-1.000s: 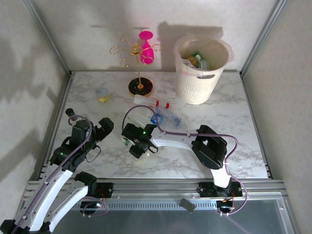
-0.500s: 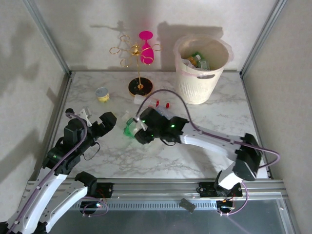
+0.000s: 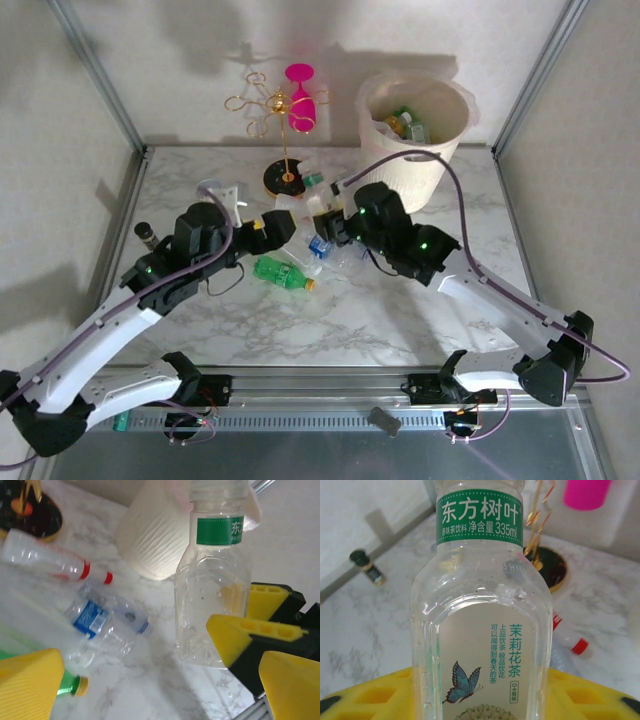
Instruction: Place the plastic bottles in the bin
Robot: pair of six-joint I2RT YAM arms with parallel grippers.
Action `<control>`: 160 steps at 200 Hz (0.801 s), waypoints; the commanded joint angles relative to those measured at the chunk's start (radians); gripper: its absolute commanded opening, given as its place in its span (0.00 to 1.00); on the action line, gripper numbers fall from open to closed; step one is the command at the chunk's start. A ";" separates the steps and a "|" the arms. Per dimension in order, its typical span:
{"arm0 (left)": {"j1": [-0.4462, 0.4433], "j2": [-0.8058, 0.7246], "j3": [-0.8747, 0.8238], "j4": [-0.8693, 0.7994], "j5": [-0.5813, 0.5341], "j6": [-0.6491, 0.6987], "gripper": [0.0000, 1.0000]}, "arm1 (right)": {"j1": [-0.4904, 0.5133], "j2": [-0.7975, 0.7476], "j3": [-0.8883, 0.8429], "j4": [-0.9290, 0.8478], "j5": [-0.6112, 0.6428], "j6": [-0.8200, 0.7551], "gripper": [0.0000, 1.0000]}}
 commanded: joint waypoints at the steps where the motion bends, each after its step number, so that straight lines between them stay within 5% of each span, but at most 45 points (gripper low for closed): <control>1: -0.004 0.063 0.099 0.007 -0.070 0.101 1.00 | -0.072 -0.017 0.107 0.074 0.099 -0.018 0.53; 38: -0.004 0.115 0.117 0.074 -0.150 0.127 1.00 | -0.230 0.072 0.292 0.070 0.213 -0.063 0.52; 117: -0.001 0.253 0.058 0.221 -0.077 0.110 1.00 | -0.516 0.433 0.702 -0.025 0.125 -0.045 0.54; 160: -0.001 0.299 0.022 0.228 -0.077 0.129 1.00 | -0.574 0.655 0.927 -0.191 0.116 -0.019 0.56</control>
